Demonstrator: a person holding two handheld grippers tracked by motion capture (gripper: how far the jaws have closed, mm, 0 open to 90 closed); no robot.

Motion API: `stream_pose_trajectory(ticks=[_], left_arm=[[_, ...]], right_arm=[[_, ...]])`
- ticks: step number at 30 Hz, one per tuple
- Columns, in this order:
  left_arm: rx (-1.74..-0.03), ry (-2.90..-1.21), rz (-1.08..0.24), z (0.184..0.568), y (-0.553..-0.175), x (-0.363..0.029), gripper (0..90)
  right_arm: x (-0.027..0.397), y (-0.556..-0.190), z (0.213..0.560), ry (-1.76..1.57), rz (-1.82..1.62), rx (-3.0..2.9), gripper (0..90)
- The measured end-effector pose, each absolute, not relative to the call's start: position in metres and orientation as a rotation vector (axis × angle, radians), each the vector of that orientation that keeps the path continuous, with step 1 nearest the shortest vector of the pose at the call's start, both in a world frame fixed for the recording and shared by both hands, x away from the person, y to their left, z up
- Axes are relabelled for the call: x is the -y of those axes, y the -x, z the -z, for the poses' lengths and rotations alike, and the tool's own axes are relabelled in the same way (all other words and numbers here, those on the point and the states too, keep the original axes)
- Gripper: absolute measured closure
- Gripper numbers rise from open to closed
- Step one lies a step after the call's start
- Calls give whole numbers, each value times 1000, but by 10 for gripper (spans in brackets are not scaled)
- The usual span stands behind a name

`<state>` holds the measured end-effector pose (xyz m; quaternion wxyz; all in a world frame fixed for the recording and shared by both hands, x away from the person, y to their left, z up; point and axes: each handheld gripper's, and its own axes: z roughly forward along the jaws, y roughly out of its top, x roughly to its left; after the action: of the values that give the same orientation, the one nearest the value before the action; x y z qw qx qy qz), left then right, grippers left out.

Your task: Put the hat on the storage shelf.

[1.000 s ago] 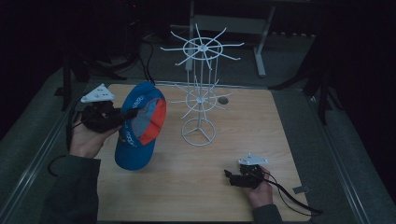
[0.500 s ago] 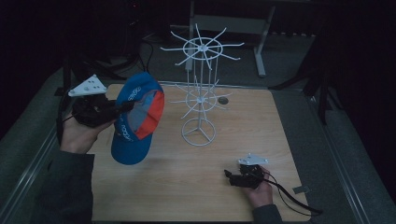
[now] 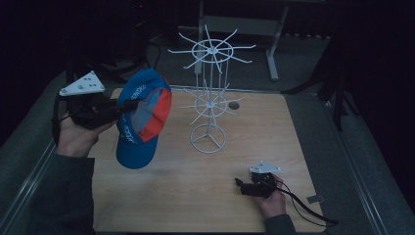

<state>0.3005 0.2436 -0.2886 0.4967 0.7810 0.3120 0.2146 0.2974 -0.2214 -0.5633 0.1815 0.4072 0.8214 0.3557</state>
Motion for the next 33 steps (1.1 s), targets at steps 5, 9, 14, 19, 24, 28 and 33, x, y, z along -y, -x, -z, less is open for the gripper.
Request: stream_pose_trajectory(ticks=[5, 9, 14, 19, 24, 28, 33], left_arm=[[-738, -1876, -509, 287, -300, -246, 889], [-712, -1877, -505, 284, -298, -248, 889], [-683, -1869, -495, 281, -298, -250, 889], [-654, -1848, -479, 281, -298, -252, 889], [-634, -1840, -475, 280, -298, -253, 889], [-634, -1829, -476, 279, -299, -254, 889], [-643, -1815, -483, 278, -298, -255, 889]], right_arm=[[221, -297, 563, -1150, -1004, -2319, 233], [221, -297, 563, -1150, -1004, -2319, 233], [221, -297, 563, -1150, -1004, -2319, 232], [221, -297, 563, -1150, -1004, -2319, 233], [221, -297, 563, -1150, -1004, -2319, 233], [221, -297, 563, -1150, -1004, -2319, 232], [221, -297, 563, -1150, -1004, -2319, 233]])
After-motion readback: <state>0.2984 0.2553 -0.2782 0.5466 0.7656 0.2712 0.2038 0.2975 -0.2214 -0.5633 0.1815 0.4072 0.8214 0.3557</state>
